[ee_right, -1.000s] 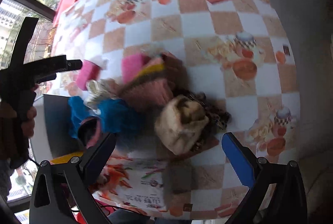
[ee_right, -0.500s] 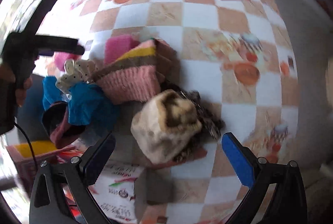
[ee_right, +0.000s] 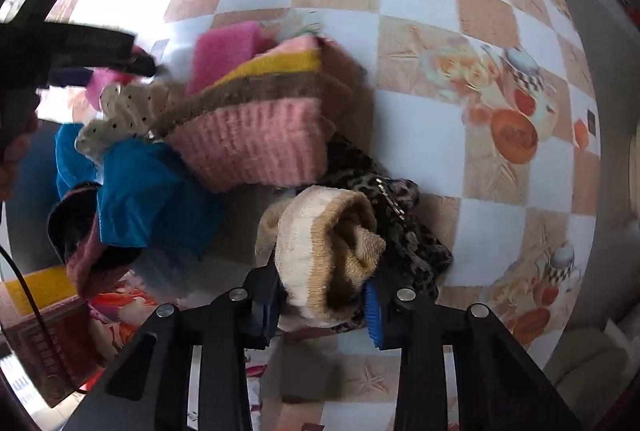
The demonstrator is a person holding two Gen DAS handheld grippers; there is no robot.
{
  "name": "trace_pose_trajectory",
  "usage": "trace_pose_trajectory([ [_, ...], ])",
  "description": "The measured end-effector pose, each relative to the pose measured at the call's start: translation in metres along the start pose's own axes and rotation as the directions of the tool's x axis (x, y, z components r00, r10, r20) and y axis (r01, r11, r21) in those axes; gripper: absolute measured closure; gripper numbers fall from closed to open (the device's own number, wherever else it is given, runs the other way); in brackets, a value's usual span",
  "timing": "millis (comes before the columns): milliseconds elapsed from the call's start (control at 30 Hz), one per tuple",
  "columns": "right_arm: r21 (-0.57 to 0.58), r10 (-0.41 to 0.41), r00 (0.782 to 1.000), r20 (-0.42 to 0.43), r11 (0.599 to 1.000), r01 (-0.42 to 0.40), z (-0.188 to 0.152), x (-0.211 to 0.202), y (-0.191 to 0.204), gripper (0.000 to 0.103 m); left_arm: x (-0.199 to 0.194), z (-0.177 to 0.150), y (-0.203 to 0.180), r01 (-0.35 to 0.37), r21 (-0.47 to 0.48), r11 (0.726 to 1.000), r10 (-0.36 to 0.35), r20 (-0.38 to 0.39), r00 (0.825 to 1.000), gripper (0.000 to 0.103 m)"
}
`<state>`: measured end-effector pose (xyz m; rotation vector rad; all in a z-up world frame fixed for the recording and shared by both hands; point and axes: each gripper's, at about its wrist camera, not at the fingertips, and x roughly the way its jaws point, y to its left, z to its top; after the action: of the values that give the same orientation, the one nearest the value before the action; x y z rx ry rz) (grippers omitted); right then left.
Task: Organize soft objects
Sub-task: 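Grasp the pink sponge with the left tool while the right tool grasps the beige knit hat, then carry the pink sponge and beige hat in both tools over the white box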
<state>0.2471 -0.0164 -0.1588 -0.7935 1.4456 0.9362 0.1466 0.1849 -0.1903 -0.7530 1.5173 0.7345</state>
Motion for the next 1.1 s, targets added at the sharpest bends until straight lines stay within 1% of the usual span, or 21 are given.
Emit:
trace_pose_trajectory([
  [100,0.043,0.05,0.998,0.034,0.998,-0.052,0.003,-0.014,-0.013,0.072,-0.004,-0.004,-0.004,-0.002,0.015,1.0,0.002,0.019,1.0,0.054],
  [200,0.072,0.08,0.995,0.066,0.994,-0.085,0.005,-0.028,-0.02,0.072,-0.016,-0.02,0.007,0.031,-0.028,0.999,-0.03,0.031,0.999,0.054],
  [233,0.077,0.087,0.993,0.076,0.993,-0.093,0.005,-0.032,-0.022,0.072,-0.021,-0.02,0.009,0.039,-0.032,0.999,-0.037,0.043,0.998,0.054],
  [333,0.083,0.096,0.991,0.096,0.991,-0.104,0.006,-0.044,-0.026,0.072,-0.041,-0.028,0.005,0.025,-0.005,1.0,-0.025,0.094,0.995,0.053],
  [367,0.087,0.099,0.99,0.101,0.99,-0.108,-0.002,-0.048,-0.024,0.072,-0.049,-0.03,0.002,0.024,0.005,1.0,-0.025,0.111,0.994,0.053],
  [467,0.098,0.105,0.989,0.106,0.988,-0.116,-0.01,-0.056,-0.02,0.072,-0.073,-0.039,-0.007,0.036,0.028,0.999,-0.04,0.151,0.988,0.053],
  [567,0.098,0.107,0.988,0.11,0.988,-0.118,-0.011,-0.056,-0.026,0.072,-0.093,-0.046,-0.012,0.044,0.051,0.998,-0.052,0.177,0.983,0.053],
  [600,0.098,0.107,0.988,0.11,0.988,-0.118,-0.012,-0.056,-0.023,0.072,-0.092,-0.052,-0.006,0.051,0.054,0.997,-0.06,0.181,0.982,0.053],
  [700,0.097,0.107,0.987,0.116,0.988,-0.119,-0.013,-0.062,-0.023,0.072,-0.108,-0.066,-0.008,0.062,0.074,0.995,-0.075,0.189,0.979,0.053],
  [800,0.101,0.109,0.986,0.125,0.987,-0.122,-0.016,-0.066,-0.025,0.072,-0.119,-0.082,-0.021,0.056,0.109,0.993,-0.077,0.2,0.977,0.053],
  [900,0.106,0.106,0.986,0.128,0.987,-0.12,-0.025,-0.072,-0.03,0.072,-0.122,-0.096,-0.033,0.07,0.13,0.989,-0.095,0.198,0.976,0.053],
  [967,0.11,0.108,0.986,0.129,0.986,-0.122,-0.03,-0.076,-0.035,0.072,-0.126,-0.109,-0.042,0.079,0.143,0.987,-0.106,0.196,0.975,0.053],
  [1100,0.111,0.116,0.986,0.12,0.985,-0.129,-0.045,-0.079,-0.042,0.072,-0.132,-0.137,-0.06,0.071,0.167,0.983,-0.104,0.197,0.975,0.053],
])
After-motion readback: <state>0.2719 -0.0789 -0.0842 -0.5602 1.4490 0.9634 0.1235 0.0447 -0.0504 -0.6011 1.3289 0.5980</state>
